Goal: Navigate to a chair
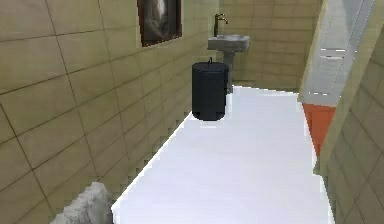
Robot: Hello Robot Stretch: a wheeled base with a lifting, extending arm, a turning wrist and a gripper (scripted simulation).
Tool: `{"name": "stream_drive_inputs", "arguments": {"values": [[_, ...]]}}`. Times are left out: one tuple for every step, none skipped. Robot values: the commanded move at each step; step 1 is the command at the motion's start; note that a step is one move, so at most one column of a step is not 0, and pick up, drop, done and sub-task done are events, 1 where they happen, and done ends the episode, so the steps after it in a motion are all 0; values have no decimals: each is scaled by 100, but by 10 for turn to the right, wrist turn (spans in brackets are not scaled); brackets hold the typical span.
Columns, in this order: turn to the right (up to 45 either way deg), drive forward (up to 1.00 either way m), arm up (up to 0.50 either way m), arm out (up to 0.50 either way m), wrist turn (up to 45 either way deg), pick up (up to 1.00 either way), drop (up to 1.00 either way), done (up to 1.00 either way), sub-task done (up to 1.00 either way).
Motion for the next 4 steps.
{"name": "stream_drive_inputs", "arguments": {"values": [[180, 0, 0, 0, 0, 0, 0, 0, 0], [0, 100, 0, 0, 0, 0, 0, 0, 0], [30, 0, 0, 0, 0, 0, 0, 0, 0], [0, 75, 0, 0, 0, 0, 0, 0, 0]]}}
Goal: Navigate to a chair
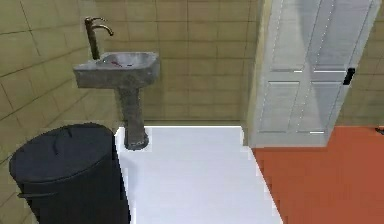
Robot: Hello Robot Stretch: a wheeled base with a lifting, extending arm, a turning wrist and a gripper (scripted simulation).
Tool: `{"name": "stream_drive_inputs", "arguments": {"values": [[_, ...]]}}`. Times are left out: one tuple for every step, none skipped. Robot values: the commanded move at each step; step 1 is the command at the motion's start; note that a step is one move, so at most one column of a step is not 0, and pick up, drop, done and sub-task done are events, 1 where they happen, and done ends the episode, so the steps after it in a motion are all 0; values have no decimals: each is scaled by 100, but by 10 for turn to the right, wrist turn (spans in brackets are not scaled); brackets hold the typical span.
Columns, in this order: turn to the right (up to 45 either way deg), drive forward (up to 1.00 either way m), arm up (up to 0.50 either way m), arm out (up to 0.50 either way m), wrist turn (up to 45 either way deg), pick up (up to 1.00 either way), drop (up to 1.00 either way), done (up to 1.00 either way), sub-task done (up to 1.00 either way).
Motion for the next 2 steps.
{"name": "stream_drive_inputs", "arguments": {"values": [[0, 15, 0, 0, 0, 0, 0, 0, 0], [390, 0, 0, 0, 0, 0, 0, 0, 0]]}}
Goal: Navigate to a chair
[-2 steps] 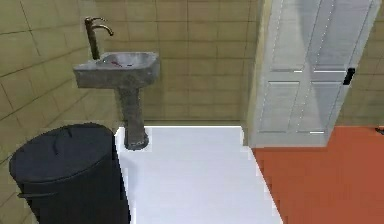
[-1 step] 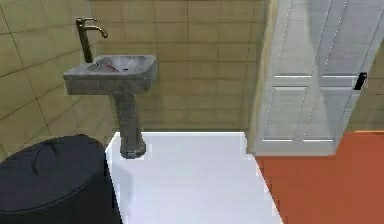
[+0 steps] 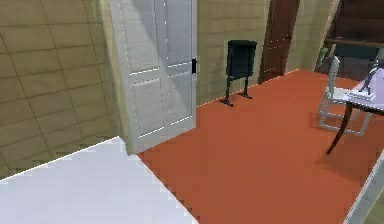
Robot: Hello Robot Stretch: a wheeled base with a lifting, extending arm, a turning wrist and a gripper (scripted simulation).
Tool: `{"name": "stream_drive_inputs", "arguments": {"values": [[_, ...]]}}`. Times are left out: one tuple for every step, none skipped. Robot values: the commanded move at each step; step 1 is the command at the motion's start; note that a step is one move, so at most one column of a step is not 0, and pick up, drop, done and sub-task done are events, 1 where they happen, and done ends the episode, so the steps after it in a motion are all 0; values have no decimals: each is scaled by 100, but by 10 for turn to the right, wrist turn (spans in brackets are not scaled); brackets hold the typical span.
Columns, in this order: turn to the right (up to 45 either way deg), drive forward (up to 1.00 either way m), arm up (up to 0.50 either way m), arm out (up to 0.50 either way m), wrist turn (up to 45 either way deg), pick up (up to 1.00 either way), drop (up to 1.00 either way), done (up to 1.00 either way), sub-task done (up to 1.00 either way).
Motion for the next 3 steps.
{"name": "stream_drive_inputs", "arguments": {"values": [[0, 75, 0, 0, 0, 0, 0, 0, 0], [450, 0, 0, 0, 0, 0, 0, 0, 0], [0, 100, 0, 0, 0, 0, 0, 0, 0]]}}
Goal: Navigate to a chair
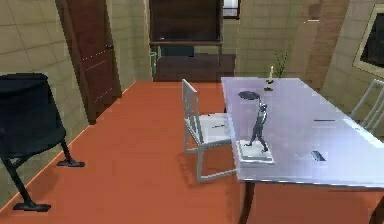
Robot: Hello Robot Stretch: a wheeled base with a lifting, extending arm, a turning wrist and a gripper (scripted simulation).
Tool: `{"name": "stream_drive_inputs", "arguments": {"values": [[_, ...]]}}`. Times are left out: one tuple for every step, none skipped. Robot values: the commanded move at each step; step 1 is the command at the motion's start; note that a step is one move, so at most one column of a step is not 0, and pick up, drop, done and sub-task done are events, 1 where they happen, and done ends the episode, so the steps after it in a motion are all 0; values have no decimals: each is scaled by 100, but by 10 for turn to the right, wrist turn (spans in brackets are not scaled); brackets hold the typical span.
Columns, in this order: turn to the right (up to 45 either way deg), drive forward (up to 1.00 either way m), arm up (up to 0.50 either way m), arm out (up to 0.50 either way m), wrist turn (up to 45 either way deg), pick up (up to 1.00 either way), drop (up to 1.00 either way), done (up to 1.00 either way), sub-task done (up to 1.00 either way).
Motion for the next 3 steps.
{"name": "stream_drive_inputs", "arguments": {"values": [[90, 0, 0, 0, 0, 0, 0, 0, 0], [0, 40, 0, 0, 0, 0, 0, 0, 0], [0, 0, 0, 0, 0, 0, 0, 100, 0]]}}
